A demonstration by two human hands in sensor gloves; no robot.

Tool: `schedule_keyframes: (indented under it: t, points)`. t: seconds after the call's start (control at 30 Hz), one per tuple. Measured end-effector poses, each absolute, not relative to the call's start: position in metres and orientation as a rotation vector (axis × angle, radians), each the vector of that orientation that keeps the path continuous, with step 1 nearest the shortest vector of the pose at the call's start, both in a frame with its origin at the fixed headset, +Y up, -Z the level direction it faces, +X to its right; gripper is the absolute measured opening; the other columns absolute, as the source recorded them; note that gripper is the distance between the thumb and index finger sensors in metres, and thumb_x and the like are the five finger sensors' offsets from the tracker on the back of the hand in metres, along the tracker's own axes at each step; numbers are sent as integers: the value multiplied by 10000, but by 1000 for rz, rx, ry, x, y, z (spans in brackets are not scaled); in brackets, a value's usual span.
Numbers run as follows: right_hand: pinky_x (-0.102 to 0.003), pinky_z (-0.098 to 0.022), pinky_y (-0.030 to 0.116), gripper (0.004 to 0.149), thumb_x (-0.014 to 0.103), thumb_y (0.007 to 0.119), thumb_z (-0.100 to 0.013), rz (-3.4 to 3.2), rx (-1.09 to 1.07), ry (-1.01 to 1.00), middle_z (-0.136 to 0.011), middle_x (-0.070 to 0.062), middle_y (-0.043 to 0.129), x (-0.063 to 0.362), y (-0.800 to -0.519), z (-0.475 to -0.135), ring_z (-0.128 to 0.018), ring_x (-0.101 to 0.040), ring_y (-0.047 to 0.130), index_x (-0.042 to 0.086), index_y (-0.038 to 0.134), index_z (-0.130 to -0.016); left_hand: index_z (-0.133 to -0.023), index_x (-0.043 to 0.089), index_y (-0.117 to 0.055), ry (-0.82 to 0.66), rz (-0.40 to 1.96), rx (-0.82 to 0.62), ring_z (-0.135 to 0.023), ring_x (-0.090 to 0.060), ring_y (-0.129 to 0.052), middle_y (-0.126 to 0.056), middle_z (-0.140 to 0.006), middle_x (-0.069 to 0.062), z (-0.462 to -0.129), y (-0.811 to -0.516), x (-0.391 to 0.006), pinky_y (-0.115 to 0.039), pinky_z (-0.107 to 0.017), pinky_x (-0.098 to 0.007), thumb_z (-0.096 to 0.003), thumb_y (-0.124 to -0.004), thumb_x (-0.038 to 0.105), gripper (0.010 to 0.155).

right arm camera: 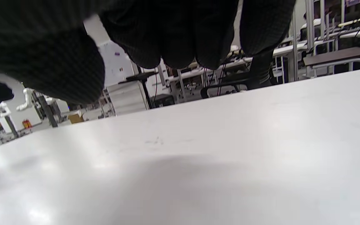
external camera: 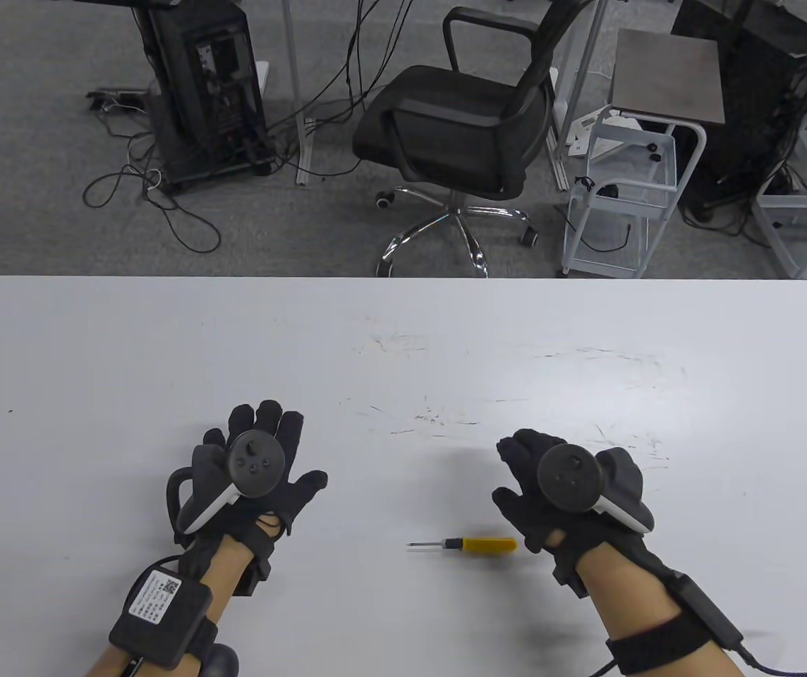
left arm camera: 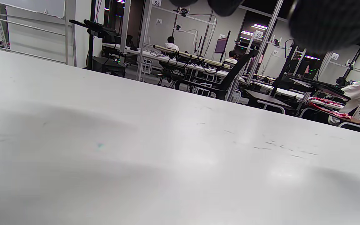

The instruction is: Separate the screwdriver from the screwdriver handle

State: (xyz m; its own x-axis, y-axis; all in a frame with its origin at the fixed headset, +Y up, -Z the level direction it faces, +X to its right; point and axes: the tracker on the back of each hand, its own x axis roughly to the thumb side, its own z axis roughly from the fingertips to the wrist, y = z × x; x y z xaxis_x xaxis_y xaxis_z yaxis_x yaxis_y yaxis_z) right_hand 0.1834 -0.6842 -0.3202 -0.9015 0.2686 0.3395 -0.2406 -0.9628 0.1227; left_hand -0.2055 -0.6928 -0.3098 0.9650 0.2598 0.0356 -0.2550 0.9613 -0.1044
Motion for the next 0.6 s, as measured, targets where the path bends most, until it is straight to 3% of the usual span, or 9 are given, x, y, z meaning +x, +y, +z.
schedule_keyframes:
  t: [0.3, 0.6]
  points:
    - [-618, -720, 586, 710, 491, 900, -524, 2908, 582, 449, -1111, -49, 528, 165, -711, -319, -1011, -445, 616, 170, 591, -1077, -1116, 392, -347, -51, 260, -106, -1167, -391, -222, -237, -1190, 56, -310, -694, -205, -260, -792, -662, -404, -747, 712, 877]
    - [-620, -721, 580, 726, 494, 906, -526, 2978, 587, 636, -1106, -34, 518, 154, -736, -317, -997, -442, 621, 192, 562, -1090, -1116, 392, -345, -50, 259, -107, -1167, -389, -214, -233, -1190, 57, -310, -694, -205, -259, -793, -661, -405, -746, 713, 878]
